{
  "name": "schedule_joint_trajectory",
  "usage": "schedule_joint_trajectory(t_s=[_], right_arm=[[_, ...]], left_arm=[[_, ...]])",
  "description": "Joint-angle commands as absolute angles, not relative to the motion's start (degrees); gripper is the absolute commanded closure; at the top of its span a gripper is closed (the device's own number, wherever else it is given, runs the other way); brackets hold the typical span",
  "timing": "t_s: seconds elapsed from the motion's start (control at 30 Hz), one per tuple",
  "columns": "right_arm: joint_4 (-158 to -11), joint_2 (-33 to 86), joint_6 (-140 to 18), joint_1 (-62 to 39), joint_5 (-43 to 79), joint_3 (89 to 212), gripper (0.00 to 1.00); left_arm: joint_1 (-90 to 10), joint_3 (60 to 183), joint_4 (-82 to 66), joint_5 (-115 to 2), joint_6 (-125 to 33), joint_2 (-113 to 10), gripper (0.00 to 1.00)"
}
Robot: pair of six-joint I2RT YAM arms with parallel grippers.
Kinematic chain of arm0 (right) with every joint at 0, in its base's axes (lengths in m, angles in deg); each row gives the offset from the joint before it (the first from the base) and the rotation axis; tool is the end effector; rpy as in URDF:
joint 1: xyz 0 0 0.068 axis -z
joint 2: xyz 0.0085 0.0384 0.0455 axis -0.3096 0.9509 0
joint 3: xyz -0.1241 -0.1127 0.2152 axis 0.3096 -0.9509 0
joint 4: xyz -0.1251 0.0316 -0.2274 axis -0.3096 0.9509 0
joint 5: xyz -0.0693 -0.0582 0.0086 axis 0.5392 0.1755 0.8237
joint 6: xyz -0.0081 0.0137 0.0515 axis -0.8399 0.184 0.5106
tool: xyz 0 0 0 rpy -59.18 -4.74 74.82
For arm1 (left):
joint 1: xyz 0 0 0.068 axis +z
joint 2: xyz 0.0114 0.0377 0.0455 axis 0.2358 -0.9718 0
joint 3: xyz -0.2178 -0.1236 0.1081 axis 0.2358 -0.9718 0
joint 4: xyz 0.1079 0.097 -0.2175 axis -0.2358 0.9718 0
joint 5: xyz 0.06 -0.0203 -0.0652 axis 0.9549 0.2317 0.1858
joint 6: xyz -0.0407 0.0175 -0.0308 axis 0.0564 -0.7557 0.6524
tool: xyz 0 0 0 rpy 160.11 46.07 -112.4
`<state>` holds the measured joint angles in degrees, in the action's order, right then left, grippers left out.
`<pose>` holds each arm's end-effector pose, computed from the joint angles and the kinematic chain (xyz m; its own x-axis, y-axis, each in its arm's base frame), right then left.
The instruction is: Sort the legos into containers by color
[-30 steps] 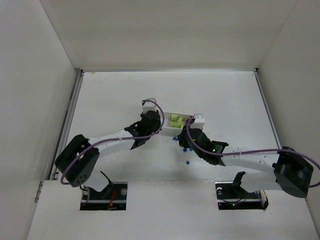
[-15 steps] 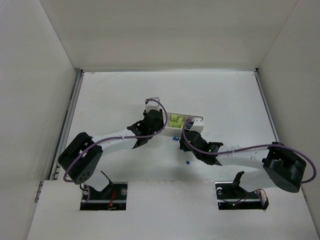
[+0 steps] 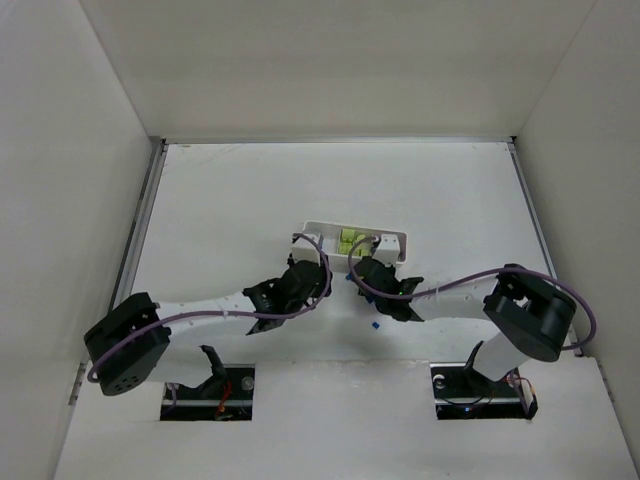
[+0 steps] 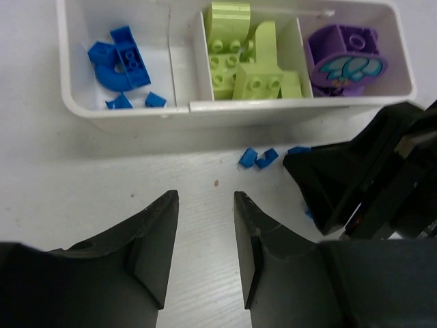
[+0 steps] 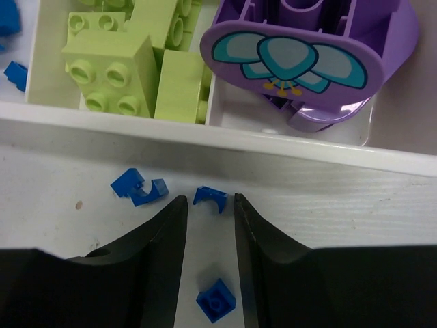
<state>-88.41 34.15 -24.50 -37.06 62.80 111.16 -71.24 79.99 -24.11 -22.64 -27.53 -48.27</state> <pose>0.1768 0.2161 0.1425 -0.6094 0.0839 -0.7884 -0.0156 0.9929 0.1177 0.1528 -0.2118 0.2050 -0.4590 -0.1205 -0.8802 0.3658 0.8772 -0.3109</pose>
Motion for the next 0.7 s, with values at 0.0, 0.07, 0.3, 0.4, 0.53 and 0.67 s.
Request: schedule_joint_trajectory(t_s=[0.0,0.07,0.3,0.4,0.53,0.67], right_arm=[[-88.9,35.1,-23.9,-36.7,66.1,112.8,0.64],[-89.1,34.7,-23.8,-36.5,66.4,112.6,0.69],[-90.2,33.1,-24.6,-35.7,67.6,111.6,0.72],[-90.6,32.0,-24.7,-35.9,67.4,111.2,0.72],[-89.4,27.9,-24.8,-36.7,67.3,110.8,0.72],[-86.5,20.6,-24.8,-37.3,67.2,109.7,0.72]], left_arm=[[-72.9,79.3,-26.2,-21.0,-24.8,-50.6,0.64],[-73.7,79.4,-27.5,-20.9,-24.6,-52.2,0.64],[-74.2,79.8,-30.2,-20.9,-24.4,-55.0,0.64],[-74.5,79.8,-30.5,-21.1,-23.7,-55.3,0.64],[-75.8,81.2,-30.6,-21.3,-23.1,-56.9,0.61],[-77.0,83.4,-31.6,-21.4,-23.8,-60.4,0.6]])
